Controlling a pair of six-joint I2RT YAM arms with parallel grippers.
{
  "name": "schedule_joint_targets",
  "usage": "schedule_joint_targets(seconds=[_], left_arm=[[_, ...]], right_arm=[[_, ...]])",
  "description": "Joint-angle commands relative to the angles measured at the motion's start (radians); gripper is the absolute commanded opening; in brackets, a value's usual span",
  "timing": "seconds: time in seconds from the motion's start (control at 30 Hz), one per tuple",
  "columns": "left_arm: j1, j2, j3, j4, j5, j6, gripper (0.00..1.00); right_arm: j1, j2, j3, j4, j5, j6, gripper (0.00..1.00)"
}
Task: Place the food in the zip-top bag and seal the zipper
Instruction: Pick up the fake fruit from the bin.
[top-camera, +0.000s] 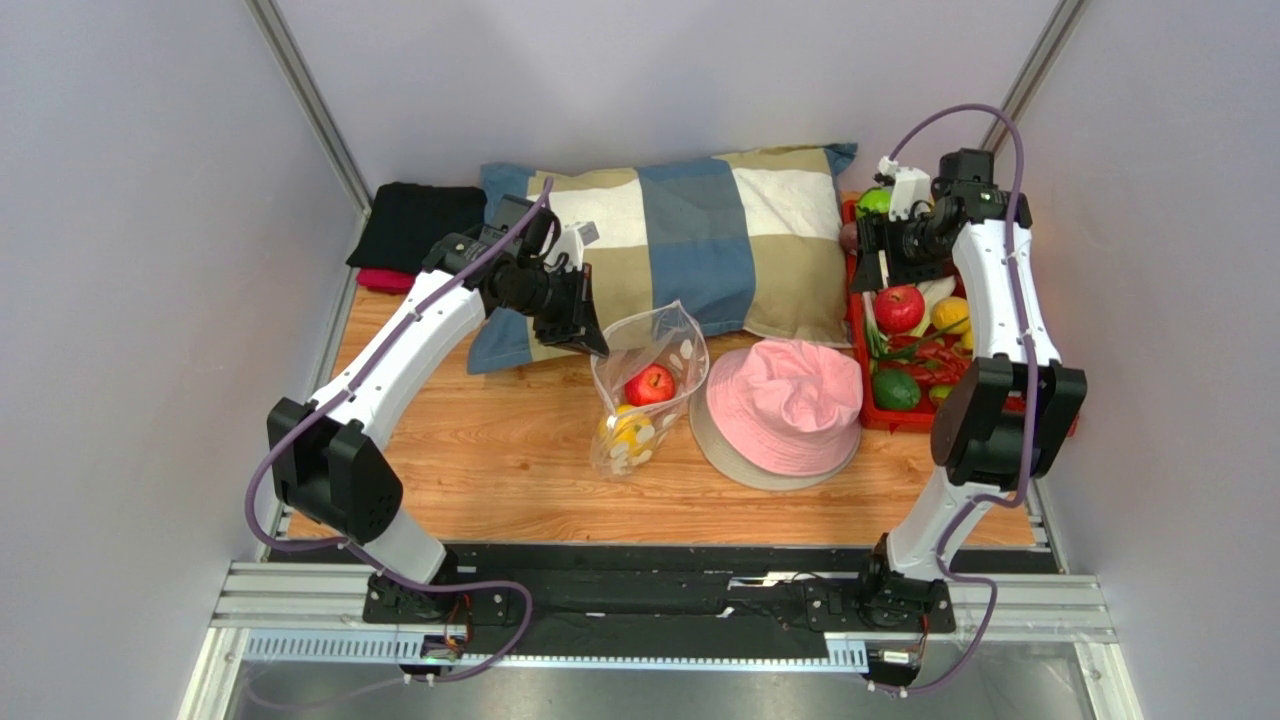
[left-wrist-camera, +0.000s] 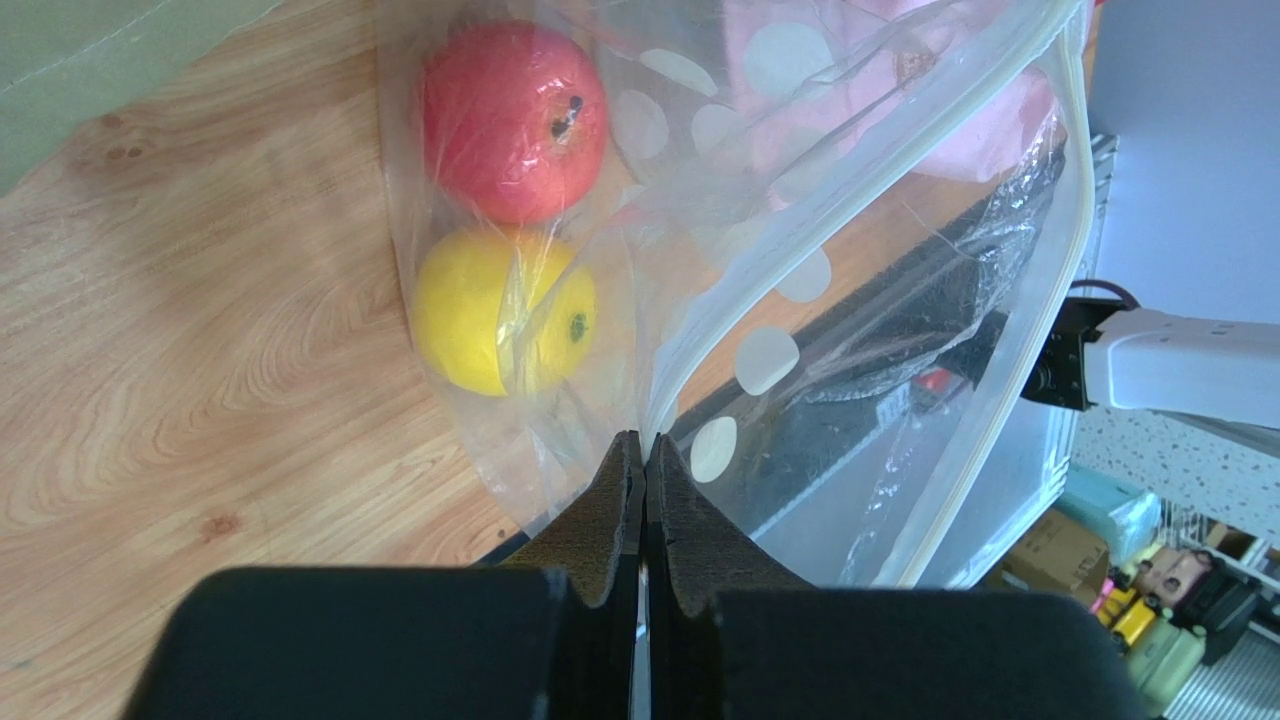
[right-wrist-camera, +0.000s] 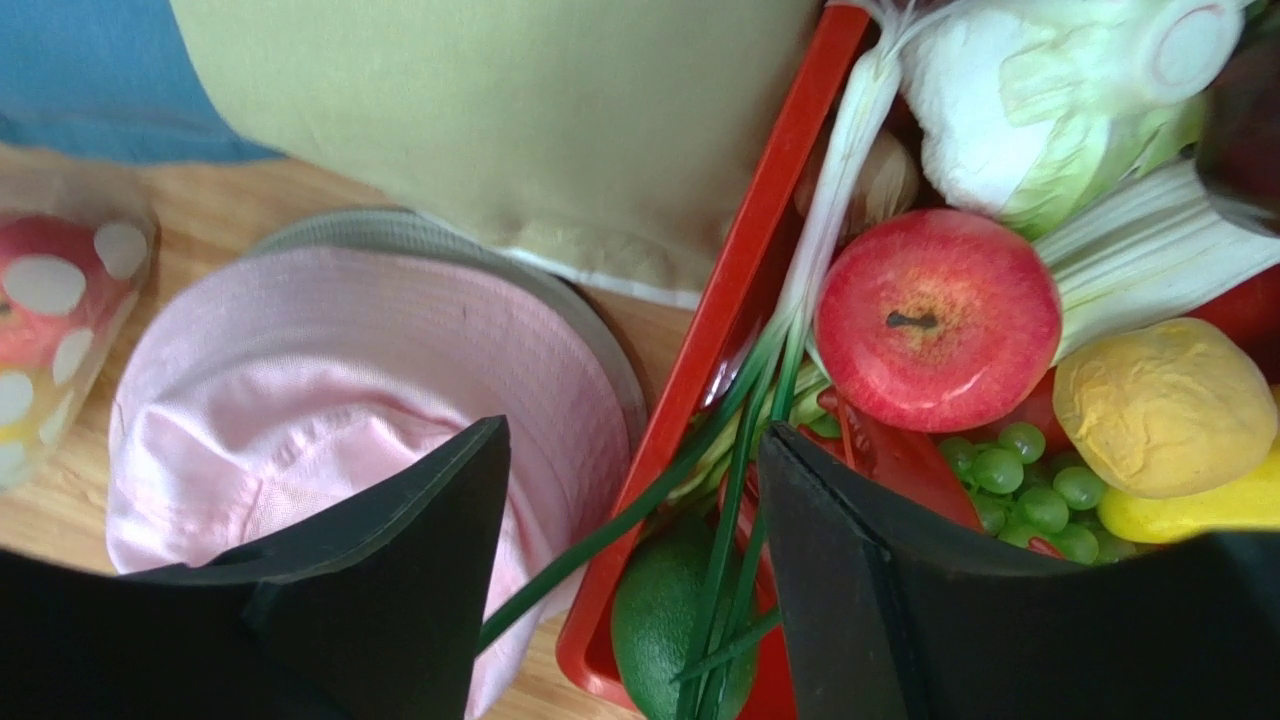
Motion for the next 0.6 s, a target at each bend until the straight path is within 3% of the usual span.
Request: schedule_joint_targets(seconds=[0.0,0.17,0.4,0.57], left_arm=[[-0.001,-0.010,0.000,0.021,0.009,-0.002,0.00],[-0.001,-0.010,-0.001,0.032,0.016,-0.010,0.00],[-0.001,-0.005,0.009,0.032,0.023,-0.018,0.00],[-0.001,-0.016,-0.003,0.038,0.025,-0.025,0.00]], right_arm=[[-0.031,-0.085,-0.007,-0.112,-0.037,-0.141,0.68],[-0.114,-0.286,-0.155,-0.135,-0.065,-0.192,0.73],[-0.143,-0.361,-0.258,-0.256,-0.060,-0.264,0.66],[-0.146,-0.429,-0.398,-0.194,-0.064,-0.220,0.71]])
